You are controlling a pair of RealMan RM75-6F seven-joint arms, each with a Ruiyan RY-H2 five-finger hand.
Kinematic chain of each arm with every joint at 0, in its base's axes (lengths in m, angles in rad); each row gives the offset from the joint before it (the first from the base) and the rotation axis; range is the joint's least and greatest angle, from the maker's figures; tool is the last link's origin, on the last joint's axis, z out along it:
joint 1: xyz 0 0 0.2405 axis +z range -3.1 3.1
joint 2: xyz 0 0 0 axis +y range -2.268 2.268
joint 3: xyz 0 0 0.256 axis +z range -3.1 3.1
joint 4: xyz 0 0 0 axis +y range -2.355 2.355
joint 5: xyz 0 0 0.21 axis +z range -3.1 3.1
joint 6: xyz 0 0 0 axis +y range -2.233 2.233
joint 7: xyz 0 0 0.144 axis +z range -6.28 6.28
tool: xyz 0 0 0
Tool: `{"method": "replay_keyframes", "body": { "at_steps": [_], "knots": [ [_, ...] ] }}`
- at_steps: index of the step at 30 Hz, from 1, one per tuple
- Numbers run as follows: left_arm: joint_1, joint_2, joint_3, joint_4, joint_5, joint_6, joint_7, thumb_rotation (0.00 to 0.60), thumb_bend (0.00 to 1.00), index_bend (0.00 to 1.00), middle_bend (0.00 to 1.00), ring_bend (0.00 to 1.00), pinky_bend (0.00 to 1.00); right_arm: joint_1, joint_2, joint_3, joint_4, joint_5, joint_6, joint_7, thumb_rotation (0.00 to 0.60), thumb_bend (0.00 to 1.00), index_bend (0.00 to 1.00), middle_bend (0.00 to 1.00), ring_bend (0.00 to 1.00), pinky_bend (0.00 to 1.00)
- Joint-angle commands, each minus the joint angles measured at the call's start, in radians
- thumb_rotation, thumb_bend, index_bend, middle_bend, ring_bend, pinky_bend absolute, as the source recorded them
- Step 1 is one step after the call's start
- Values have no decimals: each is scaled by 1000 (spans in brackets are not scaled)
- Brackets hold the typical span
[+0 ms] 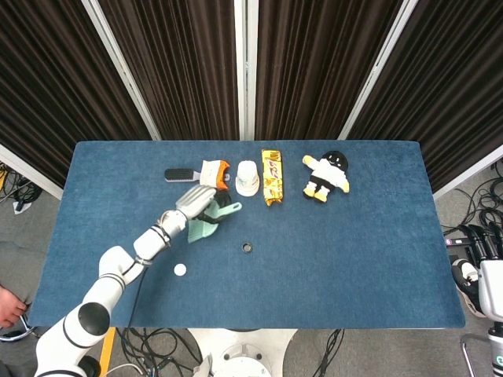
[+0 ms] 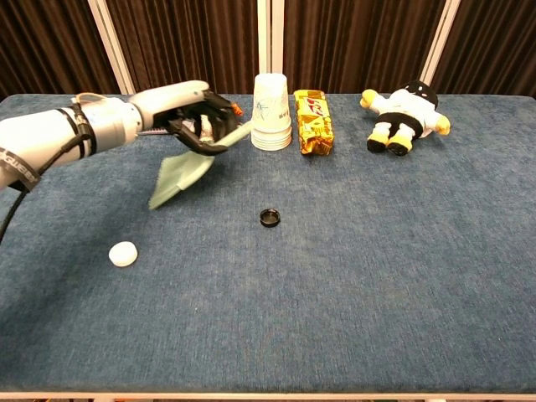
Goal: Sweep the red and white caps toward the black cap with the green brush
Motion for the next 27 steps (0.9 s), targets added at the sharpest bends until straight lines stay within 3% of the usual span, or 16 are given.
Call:
{"method": "replay_keyframes", "body": {
  "at_steps": [1,14,21,27],
  "knots": [
    [-11,-13,23,-37,27,67,-49,600,404,491,553,467,593,-1,-1,-1,1,-2,1,1,600,175,183,194,80,146],
    [-53,50,44,-222,74,223,-98,600,403,492,555,467,592,-18,-4,-4,38,-17,29,55,600,172,183,194,80,146],
    [-63,73,-3,-257,4,125,-89,600,404,491,555,467,592,-20,-9,-3,58,-18,31,78,600,175,183,194,79,146],
    [-60,45,-14,-263,-21,71,-113,600,404,491,556,467,592,-20,-9,-1,63,-16,31,82,600,175,183,193,79,146]
  ]
}}
